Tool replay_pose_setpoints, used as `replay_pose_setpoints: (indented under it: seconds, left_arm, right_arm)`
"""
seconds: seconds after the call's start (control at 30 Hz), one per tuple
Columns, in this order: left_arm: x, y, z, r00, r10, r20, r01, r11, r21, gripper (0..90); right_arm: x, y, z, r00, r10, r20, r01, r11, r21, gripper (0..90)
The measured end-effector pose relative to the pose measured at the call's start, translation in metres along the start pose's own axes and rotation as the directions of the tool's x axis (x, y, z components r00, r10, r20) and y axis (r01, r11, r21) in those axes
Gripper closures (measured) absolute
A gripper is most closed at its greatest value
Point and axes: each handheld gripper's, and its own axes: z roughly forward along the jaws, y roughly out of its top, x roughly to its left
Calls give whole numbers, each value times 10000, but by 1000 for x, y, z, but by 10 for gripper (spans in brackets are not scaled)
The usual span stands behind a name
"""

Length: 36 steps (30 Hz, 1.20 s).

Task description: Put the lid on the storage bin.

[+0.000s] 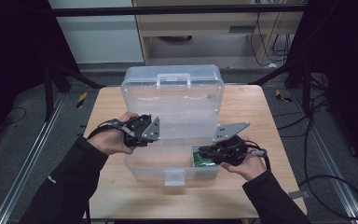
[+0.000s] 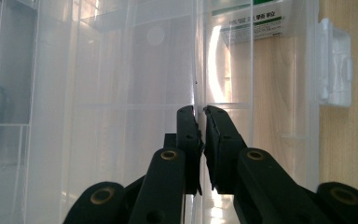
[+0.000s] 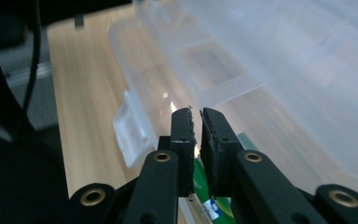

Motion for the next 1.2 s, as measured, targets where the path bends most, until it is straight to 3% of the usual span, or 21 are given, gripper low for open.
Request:
replay_pose_setpoints:
  seconds: [0.13, 0.23, 0.3, 0.43, 0.57, 0.63, 0.67, 0.83, 0.97, 1.2]
  left_arm:
    - [0, 0, 0, 10000, 25, -11, -25, 10000, 23, 837]
    - [0, 0, 0, 10000, 24, -22, -24, 10000, 29, 837]
    - [0, 0, 0, 10000, 30, -22, -30, 10000, 33, 836]
    - [0, 0, 0, 10000, 30, -16, -30, 10000, 37, 835]
    - [0, 0, 0, 10000, 39, 11, -39, 10000, 48, 835]
    - [-1, 1, 0, 10000, 50, 18, -51, 10000, 62, 835]
    - [-1, 1, 0, 10000, 49, 23, -50, 10000, 65, 835]
    - [-1, 0, 1, 10000, 33, 48, -33, 10000, 13, 835]
    - [-2, 0, 0, 10000, 14, 75, -14, 10000, 27, 835]
    - [-3, -1, 0, 9999, 0, 142, 0, 10000, 5, 833]
  right_arm:
    - [-8, 1, -16, 9983, 524, 242, -499, 9941, -964, 886]
    - [-16, 5, -27, 9940, 928, 573, -811, 9804, -1796, 896]
    - [-23, 9, -32, 9858, 1340, 1014, -1082, 9678, -2271, 896]
    - [-43, 18, -34, 9604, 2268, 1617, -1697, 9369, -3057, 897]
    - [-60, 26, -29, 9408, 2669, 2088, -1913, 9270, -3226, 899]
    - [-70, 29, -26, 9310, 2936, 2168, -2121, 9187, -3333, 899]
    - [-76, 29, -24, 9221, 3169, 2219, -2303, 9105, -3433, 899]
    - [-93, 30, -22, 8936, 3723, 2507, -2699, 8920, -3625, 900]
    - [-98, 30, -24, 8854, 3873, 2571, -2800, 8858, -3700, 900]
    - [-98, 32, -25, 8839, 3856, 2647, -2753, 8865, -3720, 900]
